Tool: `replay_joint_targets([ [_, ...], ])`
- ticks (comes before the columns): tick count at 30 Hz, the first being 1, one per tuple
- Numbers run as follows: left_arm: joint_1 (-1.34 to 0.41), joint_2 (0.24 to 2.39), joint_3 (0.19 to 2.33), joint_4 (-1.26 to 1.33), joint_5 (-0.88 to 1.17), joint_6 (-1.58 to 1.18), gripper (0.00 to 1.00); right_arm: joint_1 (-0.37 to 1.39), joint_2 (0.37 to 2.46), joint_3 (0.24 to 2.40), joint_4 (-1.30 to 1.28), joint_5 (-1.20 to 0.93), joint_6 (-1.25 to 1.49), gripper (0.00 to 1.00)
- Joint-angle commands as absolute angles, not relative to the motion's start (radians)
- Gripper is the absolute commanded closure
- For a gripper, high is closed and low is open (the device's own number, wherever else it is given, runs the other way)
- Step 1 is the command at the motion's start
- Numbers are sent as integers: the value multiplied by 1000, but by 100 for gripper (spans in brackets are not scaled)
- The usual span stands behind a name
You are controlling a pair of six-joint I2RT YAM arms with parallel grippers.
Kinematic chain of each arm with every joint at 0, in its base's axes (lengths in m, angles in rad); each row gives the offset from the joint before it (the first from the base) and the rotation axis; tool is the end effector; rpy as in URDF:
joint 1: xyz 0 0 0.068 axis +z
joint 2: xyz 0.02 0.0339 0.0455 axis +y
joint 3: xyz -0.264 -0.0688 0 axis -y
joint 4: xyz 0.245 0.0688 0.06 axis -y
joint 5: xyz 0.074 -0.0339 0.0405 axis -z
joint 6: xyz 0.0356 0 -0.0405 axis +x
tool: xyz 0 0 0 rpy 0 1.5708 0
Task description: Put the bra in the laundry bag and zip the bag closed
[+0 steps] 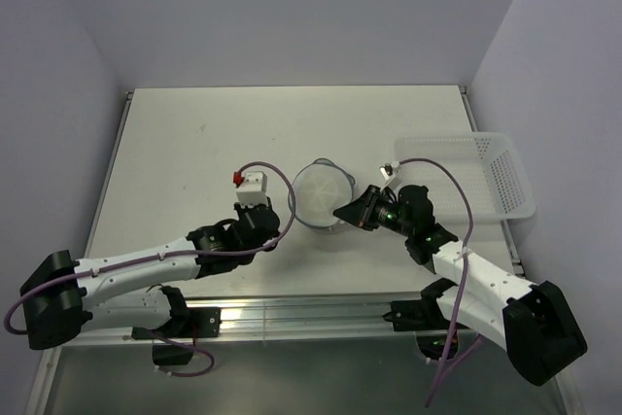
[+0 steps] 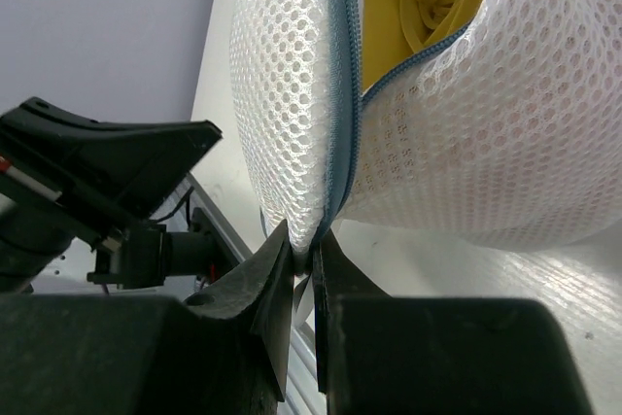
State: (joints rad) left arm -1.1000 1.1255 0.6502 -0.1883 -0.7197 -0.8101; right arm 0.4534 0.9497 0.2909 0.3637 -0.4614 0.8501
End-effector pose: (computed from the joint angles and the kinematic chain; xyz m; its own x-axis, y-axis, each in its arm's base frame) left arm 0.1257 -0.1952 0.2309 -0.5075 -0.2038 -0.8372 0.0973 0.9519 -0.2907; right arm 0.1712 0.1010 0.1949 -0.7549 0.3805 -0.5341 -0.3151 0.5038 0.8043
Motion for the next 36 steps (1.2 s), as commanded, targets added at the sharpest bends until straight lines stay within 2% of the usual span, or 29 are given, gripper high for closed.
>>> replay_joint_targets([
  [1, -1075, 1083, 635, -144, -684, -810, 100, 434, 960, 341, 333, -503, 795, 100],
  [6, -1138, 1088, 633, 24, -364, -713, 100, 434, 980, 350, 373, -489, 841, 100],
  [9, -1209, 1163, 695, 51, -308, -681, 100, 433, 986, 345, 408, -477, 876, 100],
  [12, -1235, 1248, 749, 72, -305, -672, 77, 434, 979, 334, 433, -468, 903, 100],
  [13, -1235, 1287, 759, 107, -301, -664, 65, 434, 974, 330, 442, -465, 908, 100],
  [16, -1233, 1374, 808, 133, -322, -657, 54, 434, 950, 325, 436, -456, 920, 100],
  [21, -1229, 1497, 868, 160, -423, -678, 57, 434, 911, 327, 426, -443, 936, 100],
  [29, -1224, 1496, 830, 166, -577, -710, 55, 434, 905, 330, 436, -453, 954, 100],
  [36, -1223, 1483, 801, 205, -581, -689, 43, 434, 939, 327, 469, -468, 968, 100],
])
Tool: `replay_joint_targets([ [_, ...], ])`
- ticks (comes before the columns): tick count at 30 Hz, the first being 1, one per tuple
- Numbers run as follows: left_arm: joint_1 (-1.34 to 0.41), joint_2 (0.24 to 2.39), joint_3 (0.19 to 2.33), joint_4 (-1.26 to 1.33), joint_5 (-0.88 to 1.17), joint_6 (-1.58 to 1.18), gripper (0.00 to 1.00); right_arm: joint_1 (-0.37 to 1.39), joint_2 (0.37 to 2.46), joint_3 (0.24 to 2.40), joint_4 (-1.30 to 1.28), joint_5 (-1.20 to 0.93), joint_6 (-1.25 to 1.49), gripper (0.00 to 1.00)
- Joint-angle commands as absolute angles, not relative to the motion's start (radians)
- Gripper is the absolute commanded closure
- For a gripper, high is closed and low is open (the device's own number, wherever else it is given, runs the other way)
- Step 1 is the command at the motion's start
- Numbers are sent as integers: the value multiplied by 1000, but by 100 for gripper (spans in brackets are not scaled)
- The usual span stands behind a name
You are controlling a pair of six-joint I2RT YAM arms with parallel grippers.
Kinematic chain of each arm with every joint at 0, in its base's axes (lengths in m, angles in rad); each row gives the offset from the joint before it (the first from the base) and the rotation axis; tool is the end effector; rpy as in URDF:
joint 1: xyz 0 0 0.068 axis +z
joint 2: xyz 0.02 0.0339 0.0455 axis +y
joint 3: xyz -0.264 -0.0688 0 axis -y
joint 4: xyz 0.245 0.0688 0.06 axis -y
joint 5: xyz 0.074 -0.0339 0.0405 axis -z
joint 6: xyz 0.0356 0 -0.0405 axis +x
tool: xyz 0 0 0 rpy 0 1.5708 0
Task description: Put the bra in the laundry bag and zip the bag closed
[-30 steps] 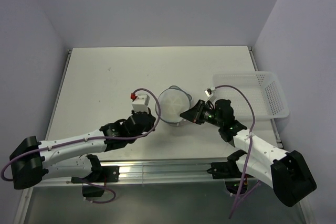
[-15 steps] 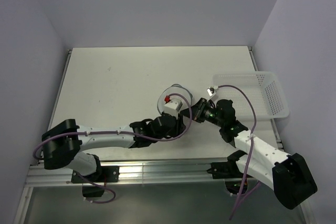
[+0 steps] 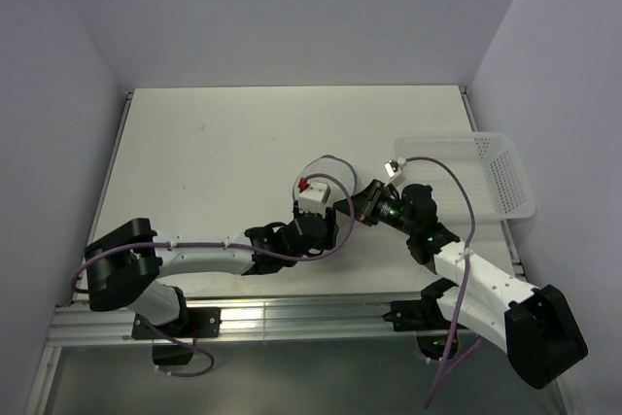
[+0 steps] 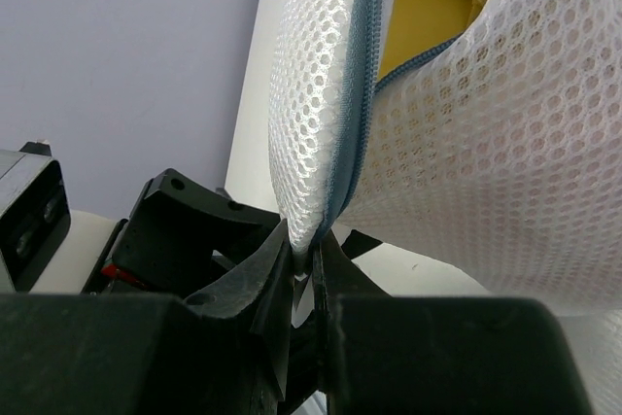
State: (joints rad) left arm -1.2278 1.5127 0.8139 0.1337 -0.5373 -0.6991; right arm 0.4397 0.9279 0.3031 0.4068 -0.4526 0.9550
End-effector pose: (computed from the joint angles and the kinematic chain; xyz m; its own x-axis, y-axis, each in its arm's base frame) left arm 0.1245 -0.2945 0.2094 -0.5649 -0.0619 -0.8228 0.3921 0.8573 -0.3337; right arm 0.1735 0.0988 0.2072 -0.7409 0.4628 -0.4867 -0.2845 0.4402 0.8516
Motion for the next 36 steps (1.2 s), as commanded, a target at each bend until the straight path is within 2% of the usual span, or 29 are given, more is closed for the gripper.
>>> replay_joint_targets([
  [1, -1221, 1483, 801, 212, -584, -680, 43, 434, 943, 325, 479, -472, 969, 100],
  [3, -1218, 1480, 801, 247, -583, -669, 44, 434, 950, 325, 479, -474, 969, 100],
  [10, -1219, 1470, 804, 301, -591, -658, 63, 434, 950, 310, 472, -474, 963, 100],
  [15, -1220, 1463, 805, 319, -611, -657, 67, 437, 943, 288, 483, -482, 968, 100],
  [18, -1221, 1460, 810, 319, -629, -657, 83, 439, 939, 276, 488, -479, 971, 100],
  [19, -1221, 1459, 811, 310, -637, -660, 93, 439, 936, 267, 489, -479, 973, 100],
  [21, -1221, 1453, 810, 305, -644, -661, 100, 439, 922, 261, 486, -472, 971, 100],
  [27, -1223, 1408, 779, 267, -649, -670, 100, 437, 911, 265, 457, -449, 946, 100],
  [36, -1209, 1267, 624, 150, -739, -736, 100, 423, 959, 317, 442, -472, 902, 100],
])
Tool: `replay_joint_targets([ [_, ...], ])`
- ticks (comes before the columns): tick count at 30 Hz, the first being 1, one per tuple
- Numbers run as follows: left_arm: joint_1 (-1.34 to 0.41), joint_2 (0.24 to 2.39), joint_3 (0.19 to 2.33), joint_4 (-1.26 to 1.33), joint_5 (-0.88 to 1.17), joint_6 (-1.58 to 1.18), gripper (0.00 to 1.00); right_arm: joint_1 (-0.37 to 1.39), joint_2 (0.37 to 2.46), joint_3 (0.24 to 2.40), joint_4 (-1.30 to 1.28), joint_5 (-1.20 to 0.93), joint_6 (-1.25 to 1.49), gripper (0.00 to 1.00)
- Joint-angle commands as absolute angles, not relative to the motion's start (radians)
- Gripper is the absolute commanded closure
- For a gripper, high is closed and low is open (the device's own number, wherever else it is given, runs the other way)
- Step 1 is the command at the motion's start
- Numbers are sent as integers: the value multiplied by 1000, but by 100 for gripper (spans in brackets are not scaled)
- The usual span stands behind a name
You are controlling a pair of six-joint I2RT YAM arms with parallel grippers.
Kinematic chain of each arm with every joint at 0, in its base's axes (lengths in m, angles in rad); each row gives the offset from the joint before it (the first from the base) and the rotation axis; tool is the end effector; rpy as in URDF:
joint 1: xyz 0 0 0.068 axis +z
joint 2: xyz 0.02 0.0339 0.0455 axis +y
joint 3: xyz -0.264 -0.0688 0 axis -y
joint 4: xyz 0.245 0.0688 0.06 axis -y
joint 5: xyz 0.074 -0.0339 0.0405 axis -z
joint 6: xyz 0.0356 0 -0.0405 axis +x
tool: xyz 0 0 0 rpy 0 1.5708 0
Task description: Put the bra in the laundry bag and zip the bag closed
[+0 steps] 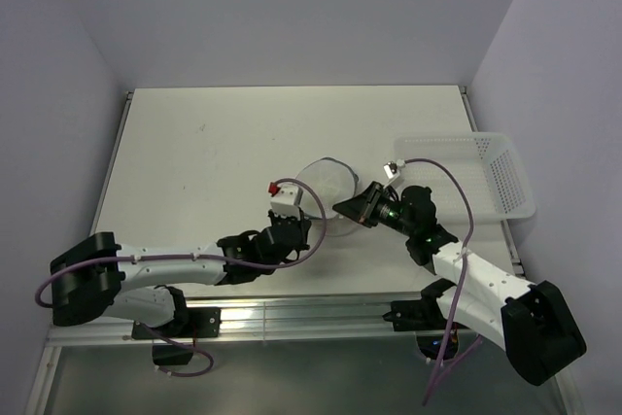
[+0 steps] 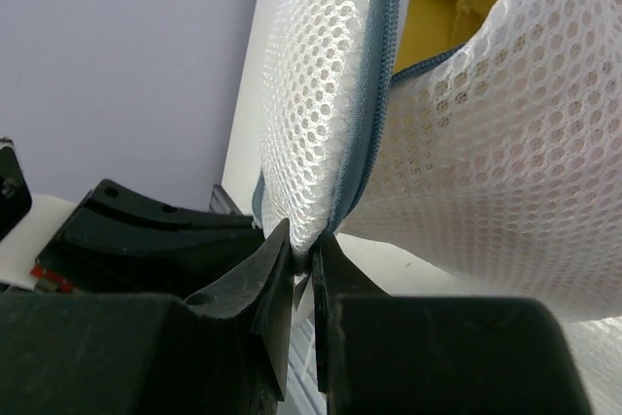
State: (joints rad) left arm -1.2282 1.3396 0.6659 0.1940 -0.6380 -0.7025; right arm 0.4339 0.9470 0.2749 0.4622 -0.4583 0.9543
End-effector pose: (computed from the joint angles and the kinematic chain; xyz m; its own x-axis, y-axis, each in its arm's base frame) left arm 0.1138 -0.2561 0.2172 -0.4925 -0.1641 -0.8547 0.3418 0.8667 -0.3634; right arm 0.1735 0.0977 0.2001 -0.7373 0.4648 -0.4903 -0.2907 0.4368 0.8513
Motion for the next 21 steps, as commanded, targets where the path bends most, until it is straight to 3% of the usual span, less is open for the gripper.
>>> replay_joint_targets([
  [1, -1203, 1252, 595, 140, -745, -745, 100, 420, 968, 324, 436, -479, 893, 100],
  [11, -1152, 1060, 505, 78, -742, -758, 100, 387, 1137, 491, 381, -591, 801, 100],
  [13, -1170, 1049, 521, 74, -756, -762, 100, 388, 1178, 544, 336, -569, 785, 70],
  [14, -1175, 1045, 525, 86, -759, -762, 100, 388, 1183, 564, 309, -555, 761, 44],
  [16, -1178, 1051, 534, 109, -744, -756, 100, 391, 1164, 600, 238, -506, 727, 20],
  [18, -1180, 1095, 551, 155, -729, -739, 100, 391, 1106, 603, 152, -429, 704, 1],
  [21, -1180, 1179, 627, 210, -703, -715, 100, 391, 989, 555, 62, -327, 692, 0],
])
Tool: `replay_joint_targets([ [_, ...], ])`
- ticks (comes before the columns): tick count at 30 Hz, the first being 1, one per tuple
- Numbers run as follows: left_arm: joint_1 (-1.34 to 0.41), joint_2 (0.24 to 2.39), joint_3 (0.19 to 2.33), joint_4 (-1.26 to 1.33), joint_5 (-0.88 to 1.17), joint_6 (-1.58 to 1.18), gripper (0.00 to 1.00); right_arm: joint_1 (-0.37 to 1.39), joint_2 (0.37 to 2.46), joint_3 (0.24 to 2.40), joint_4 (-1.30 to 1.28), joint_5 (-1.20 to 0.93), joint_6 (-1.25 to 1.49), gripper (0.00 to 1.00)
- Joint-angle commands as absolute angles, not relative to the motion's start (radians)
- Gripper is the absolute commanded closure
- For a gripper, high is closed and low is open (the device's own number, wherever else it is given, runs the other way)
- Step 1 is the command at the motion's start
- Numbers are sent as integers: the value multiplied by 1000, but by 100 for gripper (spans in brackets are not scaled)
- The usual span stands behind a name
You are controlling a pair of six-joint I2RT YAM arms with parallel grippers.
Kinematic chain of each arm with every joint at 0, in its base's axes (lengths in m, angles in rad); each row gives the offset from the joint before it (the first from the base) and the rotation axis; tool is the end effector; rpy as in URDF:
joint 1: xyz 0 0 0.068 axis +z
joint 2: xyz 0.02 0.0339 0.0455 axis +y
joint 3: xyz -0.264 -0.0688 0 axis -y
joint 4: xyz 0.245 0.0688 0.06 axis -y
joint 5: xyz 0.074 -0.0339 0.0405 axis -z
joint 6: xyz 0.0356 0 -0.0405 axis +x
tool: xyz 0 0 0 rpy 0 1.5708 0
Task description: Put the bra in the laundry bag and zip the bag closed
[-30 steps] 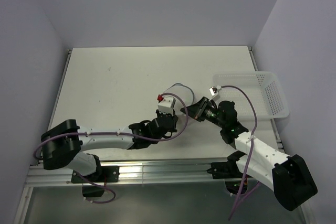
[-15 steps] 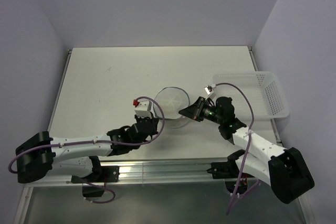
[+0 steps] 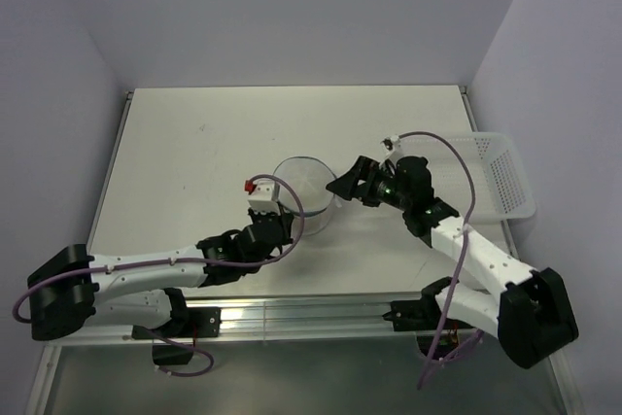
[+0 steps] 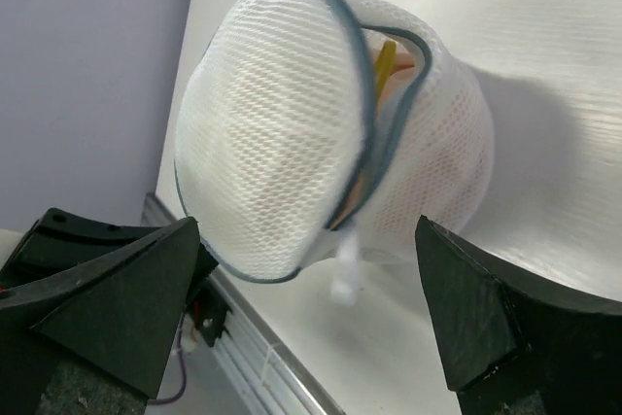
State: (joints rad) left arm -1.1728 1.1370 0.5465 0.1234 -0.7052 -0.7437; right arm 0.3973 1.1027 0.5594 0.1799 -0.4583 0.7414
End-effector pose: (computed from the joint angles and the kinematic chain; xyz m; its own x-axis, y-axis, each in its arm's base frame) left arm 0.1128 -0.2088 0.2209 -0.4518 -0.2555 -0.8547 0.2334 0.8909 -0.3897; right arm 0.2158 0.1076 0.2362 -0.7336 0.3490 -0.5832 -0.3158 0.5848 0.7472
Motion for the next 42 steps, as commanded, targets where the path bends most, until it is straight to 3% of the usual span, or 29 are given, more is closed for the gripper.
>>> replay_joint_targets([
  [1, -1180, 1215, 640, 251, -681, -694, 100, 393, 956, 505, 52, -313, 704, 0],
  [6, -1180, 1296, 699, 348, -597, -658, 100, 443, 832, 385, 130, -336, 871, 0],
  [14, -1183, 1292, 672, 360, -523, -684, 100, 522, 836, 347, 291, -356, 1026, 1],
  [18, -1183, 1284, 641, 367, -476, -689, 100, 526, 943, 380, 368, -377, 1035, 21],
  [19, -1183, 1284, 638, 367, -466, -687, 100, 526, 959, 388, 377, -377, 1038, 33],
  [21, -1183, 1282, 629, 376, -453, -681, 100, 529, 995, 403, 397, -379, 1039, 41],
  [22, -1183, 1279, 626, 380, -451, -678, 100, 528, 1008, 408, 399, -379, 1037, 54],
  [25, -1183, 1281, 621, 382, -454, -670, 100, 529, 1026, 408, 419, -373, 1040, 75],
  [29, -1180, 1273, 601, 376, -456, -669, 100, 529, 1034, 416, 391, -351, 1016, 92],
  [32, -1160, 1250, 581, 350, -468, -676, 100, 523, 1058, 434, 376, -351, 988, 100],
  [42, -1037, 975, 433, 138, -531, -758, 100, 324, 1173, 580, 238, -498, 743, 100],
])
